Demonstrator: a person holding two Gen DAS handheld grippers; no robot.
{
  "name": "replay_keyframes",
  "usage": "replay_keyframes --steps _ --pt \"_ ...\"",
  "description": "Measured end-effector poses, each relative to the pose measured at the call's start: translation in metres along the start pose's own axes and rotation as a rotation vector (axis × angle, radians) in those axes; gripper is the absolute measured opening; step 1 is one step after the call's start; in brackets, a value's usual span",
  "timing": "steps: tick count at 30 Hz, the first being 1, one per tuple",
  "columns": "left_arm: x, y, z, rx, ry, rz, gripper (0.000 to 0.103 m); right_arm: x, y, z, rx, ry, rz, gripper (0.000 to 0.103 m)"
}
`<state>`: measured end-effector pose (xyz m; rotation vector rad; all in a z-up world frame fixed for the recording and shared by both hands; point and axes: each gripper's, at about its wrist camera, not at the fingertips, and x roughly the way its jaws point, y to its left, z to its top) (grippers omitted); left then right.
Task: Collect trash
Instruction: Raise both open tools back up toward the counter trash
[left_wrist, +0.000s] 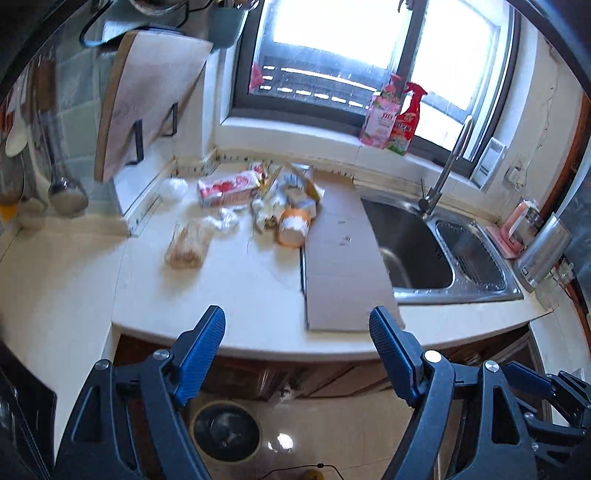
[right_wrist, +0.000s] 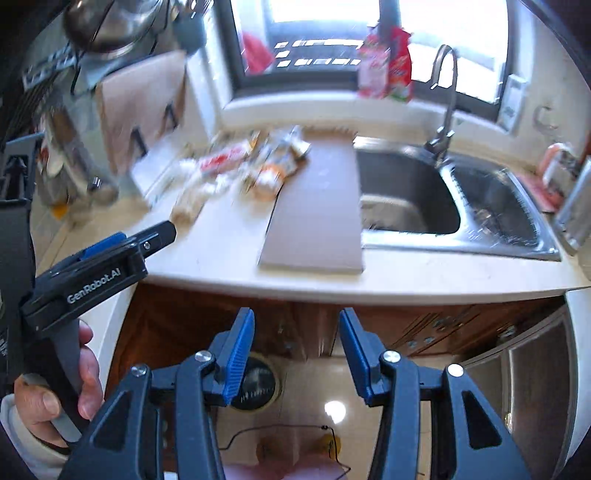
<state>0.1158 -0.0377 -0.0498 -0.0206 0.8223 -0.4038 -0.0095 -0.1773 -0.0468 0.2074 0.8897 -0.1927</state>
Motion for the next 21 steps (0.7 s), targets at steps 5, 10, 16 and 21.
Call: replay_keyframes --steps 5,10,16,21 --pt "0.002 -0.012 0.023 0.036 -0.022 0.008 0.079 -0.004 -0.004 0.018 0.020 -0.046 -0.015 0.048" --pt "0.018 -0.012 0.031 0.044 -0.031 0.003 0.079 0.016 -0.013 0.046 -0.013 -0.027 0.007 0.048" --pt "0.052 -0.005 0.051 0.054 -0.010 0.063 0.079 0.061 -0.024 0.092 -0.049 0.011 0.089 0.048" --pt "0.077 0.016 0.075 0.051 -0.016 0.139 0.086 0.110 -0.023 0.126 -0.077 0.051 0.183 0.048"
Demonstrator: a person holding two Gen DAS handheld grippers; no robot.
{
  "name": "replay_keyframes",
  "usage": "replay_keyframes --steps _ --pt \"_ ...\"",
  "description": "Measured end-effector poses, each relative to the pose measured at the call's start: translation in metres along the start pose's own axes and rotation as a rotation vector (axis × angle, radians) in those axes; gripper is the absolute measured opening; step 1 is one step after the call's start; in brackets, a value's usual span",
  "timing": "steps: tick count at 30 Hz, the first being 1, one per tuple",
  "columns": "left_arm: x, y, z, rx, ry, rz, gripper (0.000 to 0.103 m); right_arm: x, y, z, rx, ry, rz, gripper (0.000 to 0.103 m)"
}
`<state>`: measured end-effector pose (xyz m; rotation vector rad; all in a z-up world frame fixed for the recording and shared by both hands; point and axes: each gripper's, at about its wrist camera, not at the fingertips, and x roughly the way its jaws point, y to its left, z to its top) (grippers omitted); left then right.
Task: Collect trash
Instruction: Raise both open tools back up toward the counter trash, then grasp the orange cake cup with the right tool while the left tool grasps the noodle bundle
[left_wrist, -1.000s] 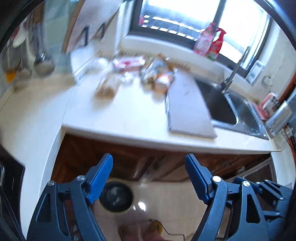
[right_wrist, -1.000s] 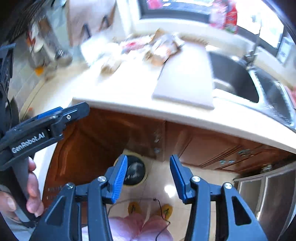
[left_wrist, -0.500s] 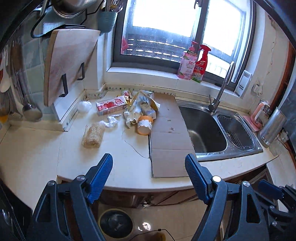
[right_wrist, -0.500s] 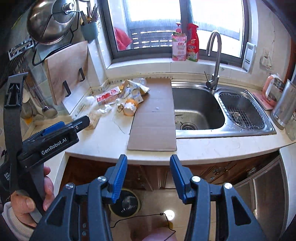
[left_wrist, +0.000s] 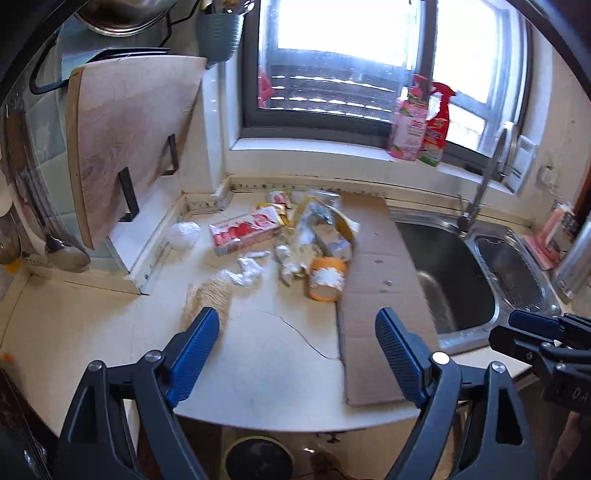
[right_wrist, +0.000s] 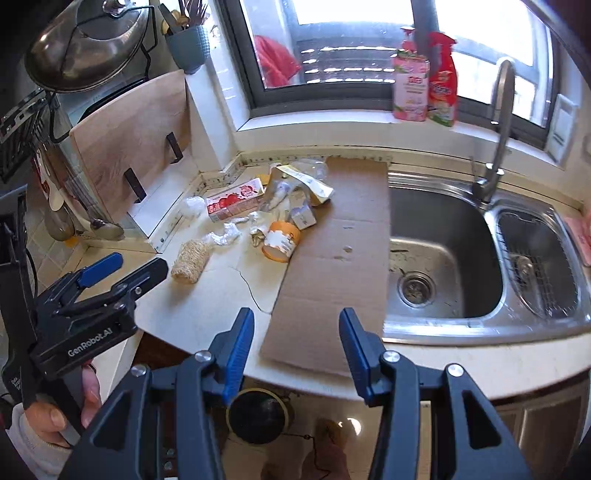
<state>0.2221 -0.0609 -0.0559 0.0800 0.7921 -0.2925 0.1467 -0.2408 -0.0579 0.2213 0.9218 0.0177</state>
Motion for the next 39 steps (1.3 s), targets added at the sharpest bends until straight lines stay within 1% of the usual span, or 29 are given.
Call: replay_keyframes --steps 3,7,11,16,20,22,25,28,29,37,39 --pt "0.026 0.021 0.006 -0.039 0.036 0.022 0.087 0.040 -0.004 0.019 -0.005 0.067 0.058 0.048" --pt "0.068 0.057 0.009 -0.126 0.122 0.021 0.087 0.098 -0.006 0.041 0.004 0.162 0.115 0.048" --pt "0.104 0.083 0.006 -0.169 0.199 0.055 0.087 0.153 -0.009 0.065 0.044 0.243 0.180 0.048" --pt "0.139 0.106 0.004 -0.244 0.261 0.072 0.087 0.205 -0.018 0.088 0.104 0.304 0.248 0.048" --pt "0.164 0.123 0.002 -0.315 0.304 0.079 0.087 0.238 -0.028 0.099 0.171 0.368 0.310 0.048" --pt "0.177 0.129 0.001 -0.337 0.336 0.075 0.087 0.250 -0.028 0.103 0.184 0.390 0.328 0.048" --pt "0.193 0.136 -0.003 -0.353 0.379 0.089 0.087 0.265 -0.026 0.103 0.189 0.419 0.330 0.048" --pt "0.207 0.141 -0.007 -0.373 0.405 0.100 0.087 0.276 -0.023 0.101 0.192 0.447 0.334 0.048" --pt "0.211 0.142 -0.008 -0.380 0.414 0.103 0.087 0.279 -0.024 0.100 0.200 0.451 0.348 0.048" --pt "0.235 0.139 -0.010 -0.383 0.441 0.120 0.086 0.287 -0.021 0.104 0.227 0.464 0.380 0.050" --pt "0.239 0.138 -0.011 -0.385 0.443 0.123 0.085 0.290 -0.021 0.104 0.236 0.468 0.389 0.051"
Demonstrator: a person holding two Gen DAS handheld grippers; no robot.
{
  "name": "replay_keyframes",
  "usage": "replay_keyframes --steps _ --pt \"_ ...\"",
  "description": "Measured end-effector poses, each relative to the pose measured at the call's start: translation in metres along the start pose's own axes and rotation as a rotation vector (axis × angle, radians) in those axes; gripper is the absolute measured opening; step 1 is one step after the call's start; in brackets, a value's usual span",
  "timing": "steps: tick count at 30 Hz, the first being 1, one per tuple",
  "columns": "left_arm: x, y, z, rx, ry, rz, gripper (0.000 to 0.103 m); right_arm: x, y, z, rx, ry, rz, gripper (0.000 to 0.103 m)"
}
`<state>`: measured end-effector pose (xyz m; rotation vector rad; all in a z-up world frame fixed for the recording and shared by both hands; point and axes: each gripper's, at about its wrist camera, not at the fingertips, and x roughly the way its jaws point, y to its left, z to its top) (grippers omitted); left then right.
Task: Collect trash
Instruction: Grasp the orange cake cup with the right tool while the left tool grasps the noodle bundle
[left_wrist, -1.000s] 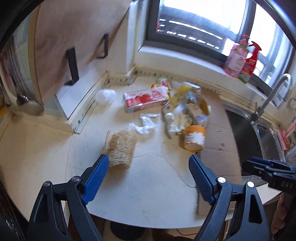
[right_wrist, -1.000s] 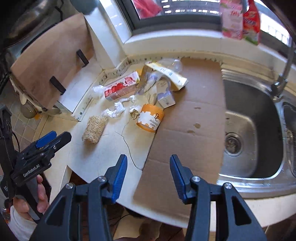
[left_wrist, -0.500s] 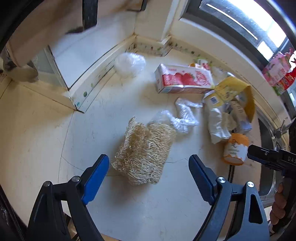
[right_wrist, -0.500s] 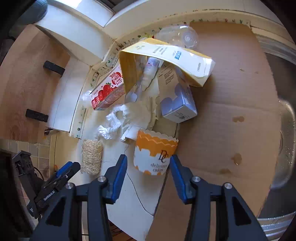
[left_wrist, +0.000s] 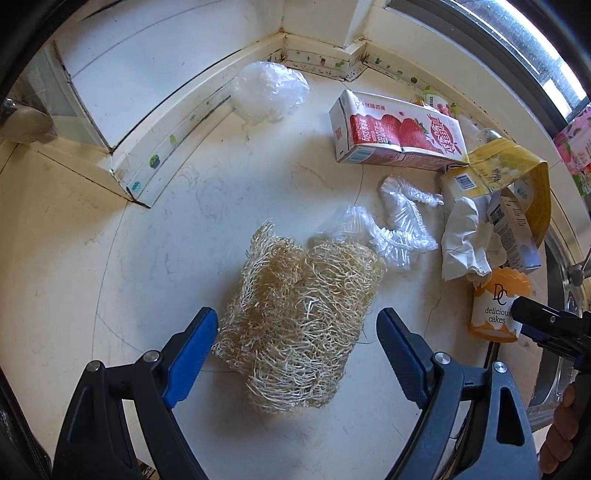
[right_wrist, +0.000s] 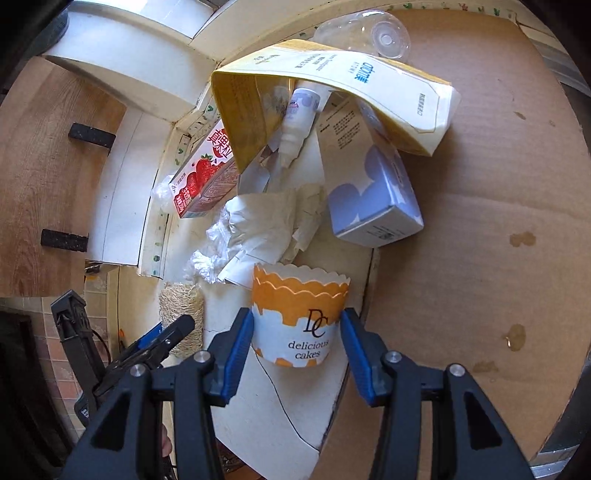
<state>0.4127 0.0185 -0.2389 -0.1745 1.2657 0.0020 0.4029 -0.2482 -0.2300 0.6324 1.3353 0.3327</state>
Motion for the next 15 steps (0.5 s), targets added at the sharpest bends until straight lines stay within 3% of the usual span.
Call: replay_keyframes --steps 1,6,9,11,15 --pt "0.001 -0.001 0.000 -0.002 -0.004 0.006 0.078 0.001 0.000 0.000 0.005 0.001 0.006 0.051" --pt "0.000 -0.006 -0.005 0.016 -0.033 0.031 0.069 0.010 -0.001 0.001 0.032 0.002 0.036 0.053" --pt "-0.007 -0.005 -0.006 0.023 -0.057 0.033 0.057 0.018 0.001 0.001 0.040 0.010 0.043 0.053" --pt "-0.014 -0.004 -0.005 0.018 -0.075 0.019 0.043 0.018 0.004 -0.001 0.030 -0.005 0.032 0.052" --pt "-0.025 0.003 -0.006 -0.008 -0.080 -0.009 0.031 0.015 0.012 -0.007 -0.004 -0.024 -0.006 0.051"
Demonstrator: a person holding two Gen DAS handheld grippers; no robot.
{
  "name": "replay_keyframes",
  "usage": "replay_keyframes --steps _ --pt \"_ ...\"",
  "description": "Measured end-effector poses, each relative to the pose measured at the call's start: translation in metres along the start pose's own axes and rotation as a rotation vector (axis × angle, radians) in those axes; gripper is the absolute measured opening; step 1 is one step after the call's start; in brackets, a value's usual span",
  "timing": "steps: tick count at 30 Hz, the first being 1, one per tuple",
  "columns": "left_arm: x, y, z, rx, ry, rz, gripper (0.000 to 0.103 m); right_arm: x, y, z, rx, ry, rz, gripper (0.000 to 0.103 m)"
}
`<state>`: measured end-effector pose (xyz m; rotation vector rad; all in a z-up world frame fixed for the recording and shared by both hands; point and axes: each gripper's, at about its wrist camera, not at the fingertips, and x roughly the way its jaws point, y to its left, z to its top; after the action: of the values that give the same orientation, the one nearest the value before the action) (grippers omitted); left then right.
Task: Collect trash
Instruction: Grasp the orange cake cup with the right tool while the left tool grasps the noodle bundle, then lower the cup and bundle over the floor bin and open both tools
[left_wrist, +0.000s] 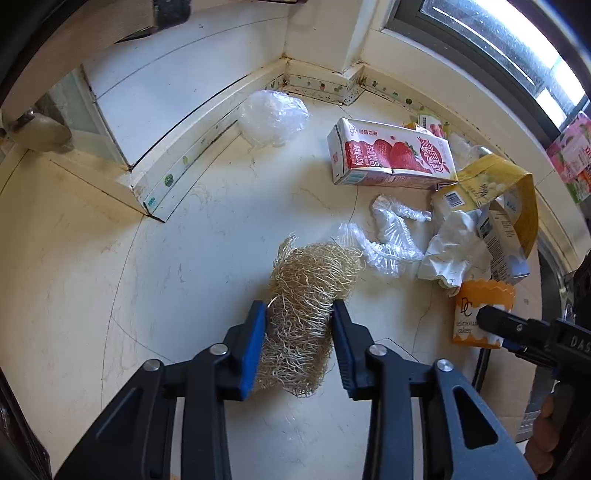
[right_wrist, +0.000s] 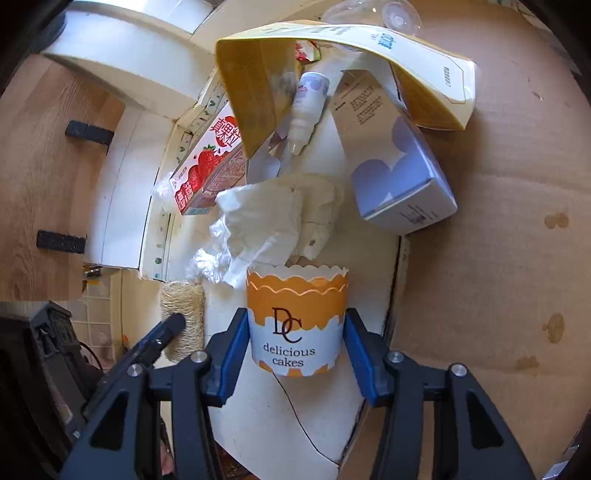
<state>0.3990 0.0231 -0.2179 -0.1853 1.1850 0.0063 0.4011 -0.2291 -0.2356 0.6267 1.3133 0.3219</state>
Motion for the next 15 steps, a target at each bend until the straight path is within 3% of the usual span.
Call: replay_keyframes --steps 2,8,15 --pt "-0.003 0.002 -0.002 -0.009 -0.001 -0.011 0.026 -0.005 0.003 -0.004 -0.012 -0.001 0.002 0.051" --pt "-0.017 0.003 -0.014 -0.012 -0.010 -0.053 0.025 -0.045 0.013 -0.031 -0.048 -0.061 0.002 0.051" --pt "-0.082 -0.016 -0.052 0.051 -0.058 -0.175 0.025 -0.118 0.029 -0.094 -0.104 -0.176 -0.044 0.051"
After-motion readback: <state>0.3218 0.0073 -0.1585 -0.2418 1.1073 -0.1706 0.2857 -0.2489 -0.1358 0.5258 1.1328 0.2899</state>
